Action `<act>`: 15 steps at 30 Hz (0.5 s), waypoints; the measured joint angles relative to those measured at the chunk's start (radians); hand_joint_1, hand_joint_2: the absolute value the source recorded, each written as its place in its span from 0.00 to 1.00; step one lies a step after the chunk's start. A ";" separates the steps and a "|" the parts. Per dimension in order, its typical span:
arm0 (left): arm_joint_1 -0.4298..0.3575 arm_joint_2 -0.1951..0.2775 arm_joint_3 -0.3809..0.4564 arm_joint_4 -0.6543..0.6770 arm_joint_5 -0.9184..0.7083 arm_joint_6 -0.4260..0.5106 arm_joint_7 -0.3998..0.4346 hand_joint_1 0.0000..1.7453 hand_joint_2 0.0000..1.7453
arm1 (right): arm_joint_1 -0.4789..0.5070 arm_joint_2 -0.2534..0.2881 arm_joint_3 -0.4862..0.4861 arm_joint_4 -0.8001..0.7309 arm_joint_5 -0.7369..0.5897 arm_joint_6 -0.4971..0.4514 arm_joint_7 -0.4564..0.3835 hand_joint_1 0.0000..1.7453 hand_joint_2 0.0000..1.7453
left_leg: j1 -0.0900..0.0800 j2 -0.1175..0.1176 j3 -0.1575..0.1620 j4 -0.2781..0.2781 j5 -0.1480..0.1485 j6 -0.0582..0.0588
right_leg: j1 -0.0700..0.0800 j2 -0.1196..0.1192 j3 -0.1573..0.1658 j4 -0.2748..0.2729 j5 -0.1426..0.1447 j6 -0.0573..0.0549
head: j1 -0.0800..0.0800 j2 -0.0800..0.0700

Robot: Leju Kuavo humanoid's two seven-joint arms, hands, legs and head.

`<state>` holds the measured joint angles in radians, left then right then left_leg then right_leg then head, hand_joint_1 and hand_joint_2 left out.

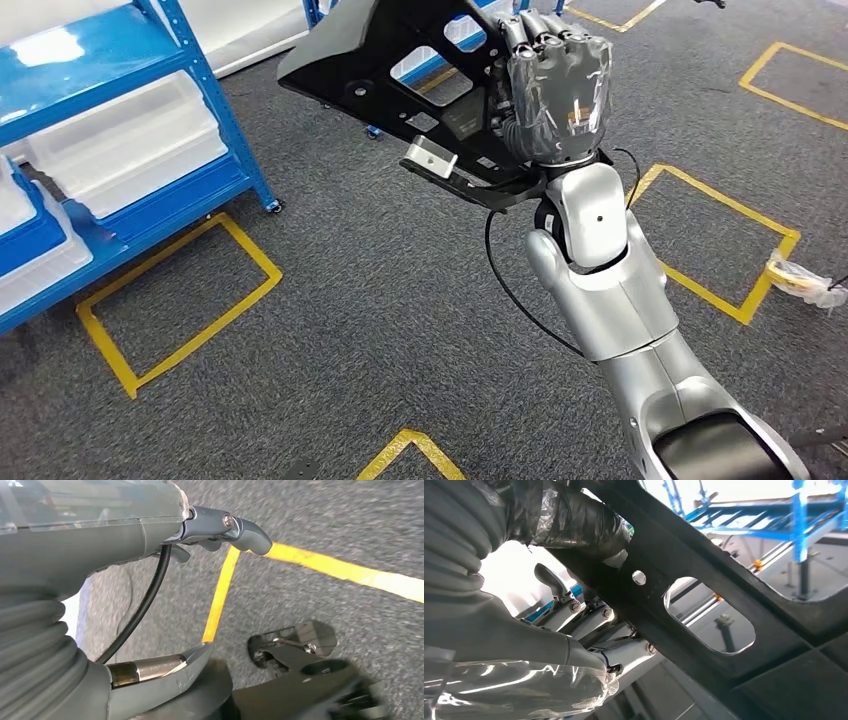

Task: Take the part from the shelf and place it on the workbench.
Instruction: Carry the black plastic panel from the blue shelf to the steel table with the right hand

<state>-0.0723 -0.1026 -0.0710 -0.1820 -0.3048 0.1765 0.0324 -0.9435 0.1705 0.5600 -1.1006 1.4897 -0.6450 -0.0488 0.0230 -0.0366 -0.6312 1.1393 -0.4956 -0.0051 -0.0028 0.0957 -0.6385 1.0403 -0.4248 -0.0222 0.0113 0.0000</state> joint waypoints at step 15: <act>0.000 0.002 0.000 0.000 -0.014 0.001 0.002 0.00 1.00 | -0.014 -0.015 -0.009 0.000 -0.001 0.017 0.011 1.00 1.00 | -0.003 0.107 0.063 -0.121 0.020 0.029 | -0.019 -0.121 -0.087 0.130 -0.027 0.061 | 0.014 0.000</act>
<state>-0.0727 -0.1008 -0.0706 -0.1823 -0.3184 0.1778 0.0348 -0.9577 0.1556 0.5512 -1.1004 1.4882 -0.6275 -0.0380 0.0197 0.0700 -0.5685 1.0183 -0.4758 0.0238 -0.0216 -0.0250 -0.7256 1.1702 -0.4515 0.0385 0.0250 0.0000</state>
